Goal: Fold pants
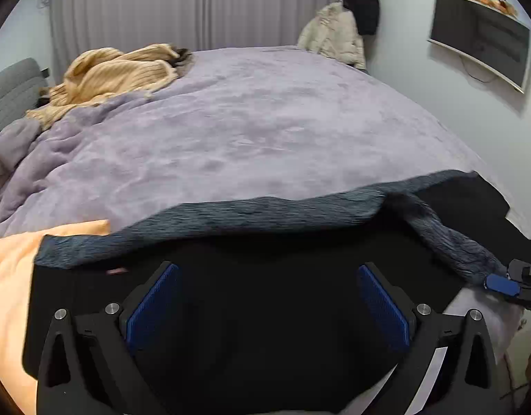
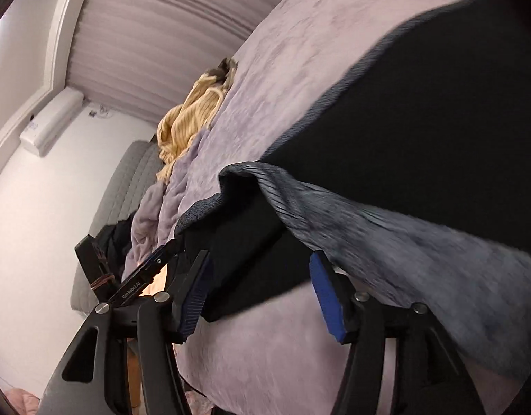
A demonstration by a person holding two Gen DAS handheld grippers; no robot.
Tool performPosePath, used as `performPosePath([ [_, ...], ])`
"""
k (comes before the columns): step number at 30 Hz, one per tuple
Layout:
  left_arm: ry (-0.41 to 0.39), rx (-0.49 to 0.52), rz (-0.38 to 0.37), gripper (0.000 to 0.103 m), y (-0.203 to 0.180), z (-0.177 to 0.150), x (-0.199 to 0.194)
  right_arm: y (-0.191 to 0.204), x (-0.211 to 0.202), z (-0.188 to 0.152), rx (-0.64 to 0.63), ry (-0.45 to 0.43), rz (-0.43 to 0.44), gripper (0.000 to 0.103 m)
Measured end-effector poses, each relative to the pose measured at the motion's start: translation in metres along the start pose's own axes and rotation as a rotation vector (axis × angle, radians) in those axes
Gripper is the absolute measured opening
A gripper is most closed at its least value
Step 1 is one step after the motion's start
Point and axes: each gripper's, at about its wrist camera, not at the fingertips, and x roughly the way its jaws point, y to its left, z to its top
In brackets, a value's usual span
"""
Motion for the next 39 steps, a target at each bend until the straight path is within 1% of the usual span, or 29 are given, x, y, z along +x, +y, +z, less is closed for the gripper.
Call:
performPosePath([
  [2,0.008,0.046,-0.017,0.103,-0.034,-0.003,0.009,-0.03,-0.044,-0.017,0.097,-0.066,-0.006,0.063],
  [4,0.028,0.063,-0.032,0.103,-0.058,-0.007,0.021,-0.057,-0.071,-0.028,0.174,-0.11,-0.017,0.063],
  [5,0.049,0.063,-0.034,0.103,-0.065,-0.01,0.028,-0.07,-0.081,-0.033,0.217,-0.132,-0.008,0.063],
  [6,0.08,0.059,-0.027,0.103,-0.07,-0.013,0.035,-0.08,-0.087,-0.036,0.255,-0.152,0.024,0.063],
  [7,0.104,0.051,-0.027,0.103,-0.07,-0.016,0.04,-0.089,-0.092,-0.037,0.295,-0.178,0.069,0.061],
  [8,0.123,0.041,-0.024,0.103,-0.071,-0.019,0.042,-0.097,-0.094,-0.038,0.333,-0.204,0.092,0.059],
  [10,0.131,0.038,-0.009,0.103,-0.068,-0.021,0.039,-0.109,-0.092,-0.034,0.391,-0.225,0.125,0.056],
  [11,0.125,0.043,0.002,0.103,-0.065,-0.02,0.035,-0.111,-0.092,-0.034,0.403,-0.248,0.13,0.052],
  [13,0.098,0.047,0.023,0.103,-0.057,-0.016,0.024,-0.109,-0.091,-0.032,0.389,-0.266,0.088,0.026],
  [14,0.088,0.045,0.042,0.103,-0.051,-0.012,0.02,-0.11,-0.089,-0.031,0.39,-0.256,0.063,0.025],
  [16,0.088,0.031,0.065,0.103,-0.038,-0.008,0.016,-0.111,-0.086,-0.031,0.409,-0.235,0.106,0.025],
  [17,0.088,0.026,0.071,0.103,-0.033,-0.007,0.017,-0.108,-0.085,-0.03,0.396,-0.196,0.101,0.025],
  [18,0.089,0.025,0.082,0.103,-0.028,-0.007,0.018,-0.105,-0.085,-0.03,0.386,-0.168,0.071,0.029],
  [19,0.097,0.03,0.095,0.103,-0.025,-0.009,0.021,-0.104,-0.087,-0.032,0.378,-0.161,0.052,0.037],
  [20,0.119,0.037,0.109,0.103,-0.022,-0.013,0.028,-0.102,-0.089,-0.033,0.378,-0.181,0.062,0.042],
  [22,0.174,0.027,0.105,0.103,-0.018,-0.023,0.045,-0.103,-0.092,-0.033,0.398,-0.233,0.085,0.061],
  [23,0.172,0.016,0.101,0.103,-0.016,-0.027,0.048,-0.103,-0.09,-0.031,0.409,-0.265,0.094,0.064],
  [24,0.152,0.013,0.105,0.103,-0.017,-0.031,0.049,-0.103,-0.09,-0.029,0.42,-0.283,0.093,0.067],
  [25,0.13,0.018,0.116,0.103,-0.019,-0.033,0.048,-0.102,-0.088,-0.027,0.431,-0.306,0.083,0.067],
  [26,0.125,0.022,0.123,0.103,-0.021,-0.033,0.047,-0.1,-0.087,-0.026,0.434,-0.332,0.072,0.067],
  [27,0.124,0.02,0.125,0.103,-0.021,-0.033,0.045,-0.097,-0.085,-0.025,0.43,-0.35,0.063,0.061],
  [28,0.129,0.013,0.121,0.103,-0.02,-0.033,0.044,-0.094,-0.086,-0.023,0.418,-0.365,0.045,0.028],
  [29,0.138,0.008,0.115,0.103,-0.019,-0.031,0.043,-0.09,-0.089,-0.021,0.39,-0.374,0.004,0.01],
  [31,0.148,0.009,0.099,0.103,-0.016,-0.028,0.037,-0.083,-0.102,-0.017,0.327,-0.409,-0.022,0.008],
  [34,0.121,0.034,0.106,0.103,-0.013,-0.021,0.028,-0.054,-0.122,0.008,0.173,-0.446,-0.083,0.008],
  [36,0.116,0.04,0.117,0.103,-0.009,-0.014,0.028,-0.037,-0.131,0.04,0.097,-0.457,-0.114,0.008],
  [37,0.113,0.037,0.113,0.103,-0.006,-0.01,0.03,-0.029,-0.132,0.059,0.062,-0.458,-0.144,0.012],
  [38,0.11,0.028,0.12,0.103,-0.003,-0.004,0.034,-0.022,-0.13,0.079,0.032,-0.453,-0.177,0.012],
  [39,0.103,0.02,0.133,0.103,0.0,0.001,0.036,-0.018,-0.126,0.094,0.016,-0.448,-0.191,0.014],
])
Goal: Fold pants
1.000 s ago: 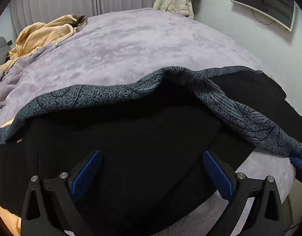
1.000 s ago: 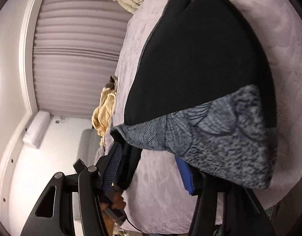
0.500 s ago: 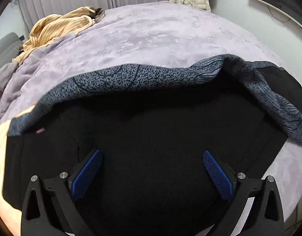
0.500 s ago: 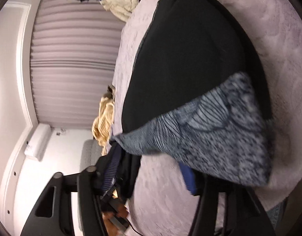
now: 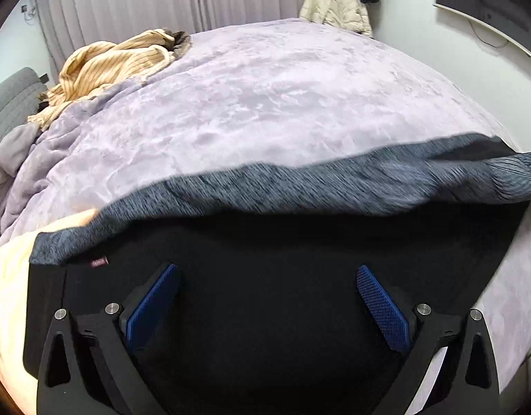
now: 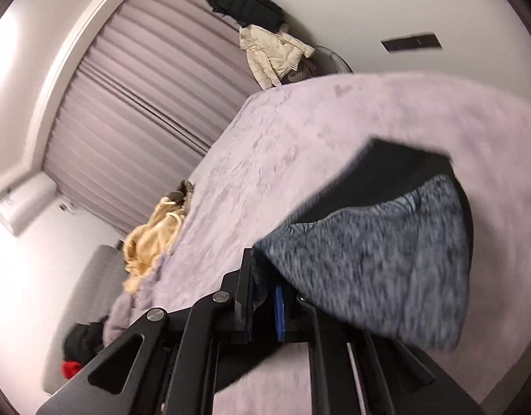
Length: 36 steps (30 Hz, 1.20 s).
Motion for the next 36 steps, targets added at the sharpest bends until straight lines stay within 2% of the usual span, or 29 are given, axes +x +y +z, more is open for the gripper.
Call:
performPosePath([
  [2,-0.007,-0.018,0.013,0.103,0.005,0.009,0.006,0.001,0.029,0.035,-0.016,0.025,-0.015,0.037],
  [3,-0.005,-0.029,0.021,0.103,0.007,0.015,0.01,0.002,0.043,0.047,-0.027,0.04,-0.048,0.079],
  [4,0.003,-0.04,0.03,0.103,0.01,0.02,0.016,0.0,0.061,0.059,-0.033,0.072,-0.107,0.097],
  [5,0.016,-0.054,0.05,0.103,0.014,0.026,0.023,-0.007,0.066,0.065,-0.022,0.083,-0.145,0.097],
  [6,0.03,-0.066,0.072,0.103,0.017,0.029,0.027,-0.011,0.071,0.068,-0.003,0.093,-0.14,0.095],
  [8,0.033,-0.091,0.065,0.103,0.026,0.031,0.029,-0.012,0.071,0.061,0.01,0.114,-0.053,0.09],
  [10,0.03,-0.102,0.072,0.103,0.035,0.026,0.024,-0.008,0.066,0.046,-0.019,0.145,-0.026,0.086],
  [13,0.038,-0.114,0.118,0.103,0.056,0.022,0.027,-0.005,0.082,0.013,-0.026,0.284,0.046,0.074],
  [15,0.064,-0.135,0.159,0.103,0.064,0.018,0.032,-0.004,0.1,-0.008,-0.01,0.366,0.086,0.072],
  [19,0.074,-0.171,0.158,0.103,0.079,0.004,0.025,0.013,0.14,-0.035,-0.029,0.457,0.113,0.071],
  [23,0.07,-0.138,0.156,0.103,0.08,-0.008,0.019,0.026,0.169,-0.044,-0.044,0.477,0.081,0.07],
  [25,0.08,-0.137,0.136,0.103,0.081,-0.014,0.02,0.022,0.163,-0.051,-0.032,0.48,0.089,0.07],
  [26,0.083,-0.139,0.129,0.103,0.081,-0.016,0.021,0.024,0.167,-0.051,-0.023,0.479,0.091,0.066],
  [27,0.084,-0.144,0.127,0.103,0.081,-0.017,0.021,0.022,0.163,-0.057,-0.02,0.476,0.086,0.04],
  [28,0.084,-0.148,0.127,0.103,0.08,-0.017,0.019,0.023,0.168,-0.056,-0.023,0.48,0.062,0.01],
  [30,0.074,-0.146,0.116,0.103,0.079,-0.017,0.008,0.023,0.17,-0.056,0.001,0.485,0.044,0.009],
  [33,0.028,-0.112,0.094,0.103,0.081,-0.019,-0.018,0.04,0.136,-0.059,-0.034,0.44,0.094,0.009],
  [36,0.012,-0.072,0.064,0.103,0.082,-0.02,-0.034,0.034,0.105,-0.07,-0.022,0.433,0.122,0.009],
])
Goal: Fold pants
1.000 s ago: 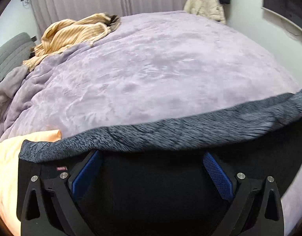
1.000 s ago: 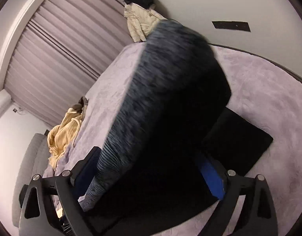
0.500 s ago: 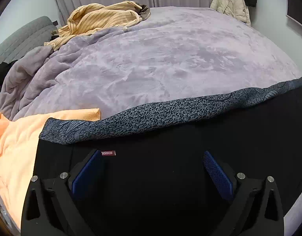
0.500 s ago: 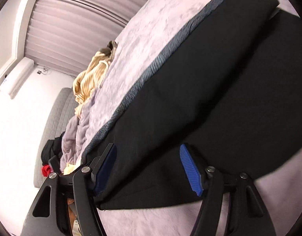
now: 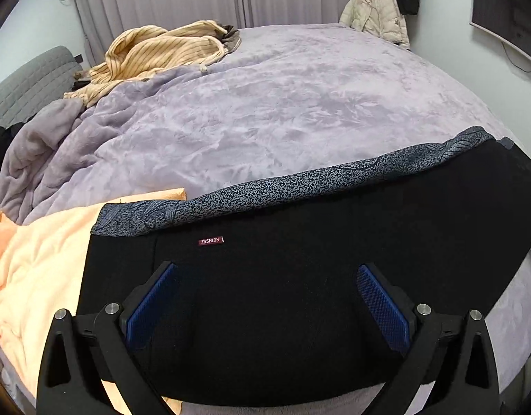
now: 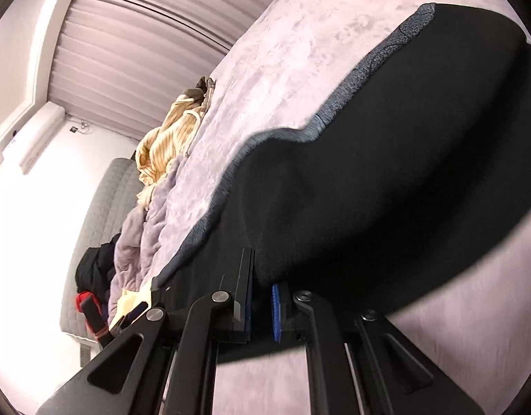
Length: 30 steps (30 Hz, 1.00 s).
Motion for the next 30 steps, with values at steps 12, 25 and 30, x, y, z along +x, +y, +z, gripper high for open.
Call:
performPosePath([
  [12,-0.013,0.097,-0.075,0.103,-0.075,0.02,0.019,-0.049,-0.094,0.023,0.004,-0.251,-0.24,0.044],
  [25,0.022,0.047,-0.087,0.103,-0.086,-0.002,0.059,-0.115,-0.093,0.079,0.182,-0.304,-0.262,0.009],
  [30,-0.008,0.046,-0.091,0.103,-0.088,-0.007,0.06,-0.131,-0.106,0.069,0.14,-0.262,-0.36,0.01],
])
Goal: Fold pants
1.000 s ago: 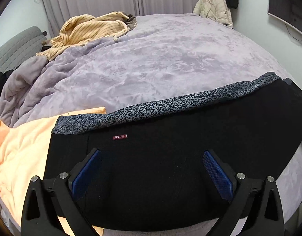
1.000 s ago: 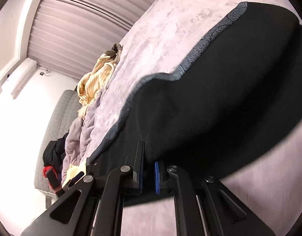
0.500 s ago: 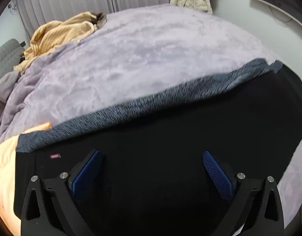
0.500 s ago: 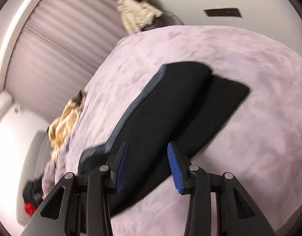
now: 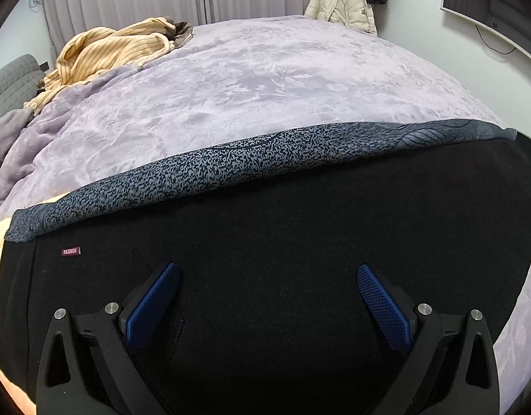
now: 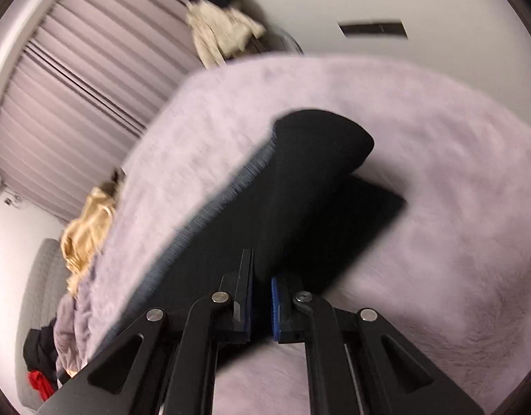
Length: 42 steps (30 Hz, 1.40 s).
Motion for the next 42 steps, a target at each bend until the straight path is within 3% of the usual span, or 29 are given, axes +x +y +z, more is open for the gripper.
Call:
performPosePath([
  [1,0.0,0.002,0.004,0.103,-0.001,0.0,0.0,-0.014,0.013,-0.002,0.037,0.056,0.013,0.009],
  [3,0.016,0.001,0.014,0.103,-0.002,0.002,-0.004,-0.028,0.011,-0.004,0.126,0.041,0.1,0.015],
  [5,0.048,0.009,0.036,0.103,-0.001,0.006,-0.012,-0.028,-0.007,-0.009,0.166,0.001,0.077,0.02],
  [8,0.022,0.05,0.036,0.103,-0.002,0.017,-0.029,-0.006,-0.046,-0.018,0.042,-0.121,0.001,0.023],
  [11,-0.004,0.071,0.041,0.103,-0.008,0.039,-0.029,0.035,-0.055,-0.016,-0.124,-0.139,0.045,0.024],
  [15,0.03,0.044,0.014,0.103,-0.026,0.071,0.003,0.098,0.0,-0.023,-0.257,-0.025,0.1,0.023],
  [17,0.069,0.045,0.057,0.103,-0.03,0.079,0.031,0.117,0.041,-0.036,-0.27,0.05,0.117,0.023],
  [19,0.117,0.059,0.051,0.103,-0.029,0.082,0.057,0.121,0.082,-0.047,-0.27,0.115,0.054,0.021],
  [22,0.123,0.006,0.039,0.103,0.0,0.086,0.066,0.104,0.097,-0.053,-0.215,0.096,0.081,0.021],
  [25,0.15,-0.058,0.182,0.103,0.039,0.089,0.068,0.102,0.093,-0.054,-0.237,0.092,0.1,0.02],
  [26,0.163,-0.09,0.198,0.103,0.058,0.086,0.064,0.102,0.093,-0.056,-0.249,0.084,0.098,0.02],
  [28,0.152,-0.154,0.156,0.103,0.085,0.072,0.042,0.106,0.089,-0.063,-0.29,0.052,0.081,0.02],
  [30,0.131,-0.176,0.159,0.103,0.112,0.057,0.016,0.11,0.088,-0.07,-0.341,0.011,0.053,0.021],
  [35,0.1,-0.148,0.326,0.103,0.175,0.012,-0.035,0.123,0.08,-0.073,-0.35,0.009,0.004,0.021],
  [37,0.117,-0.167,0.366,0.103,0.198,-0.011,-0.042,0.134,0.065,-0.082,-0.338,0.057,0.063,0.025],
  [38,0.137,-0.183,0.383,0.103,0.209,-0.026,-0.041,0.145,0.054,-0.094,-0.341,0.101,0.156,0.025],
  [39,0.145,-0.214,0.353,0.103,0.22,-0.04,-0.038,0.155,0.048,-0.105,-0.349,0.14,0.223,0.026],
  [41,0.115,-0.323,0.232,0.103,0.236,-0.06,-0.03,0.179,0.038,-0.137,-0.379,0.242,0.362,0.05],
  [42,0.103,-0.369,0.189,0.103,0.241,-0.065,-0.026,0.19,0.036,-0.157,-0.395,0.297,0.421,0.068],
])
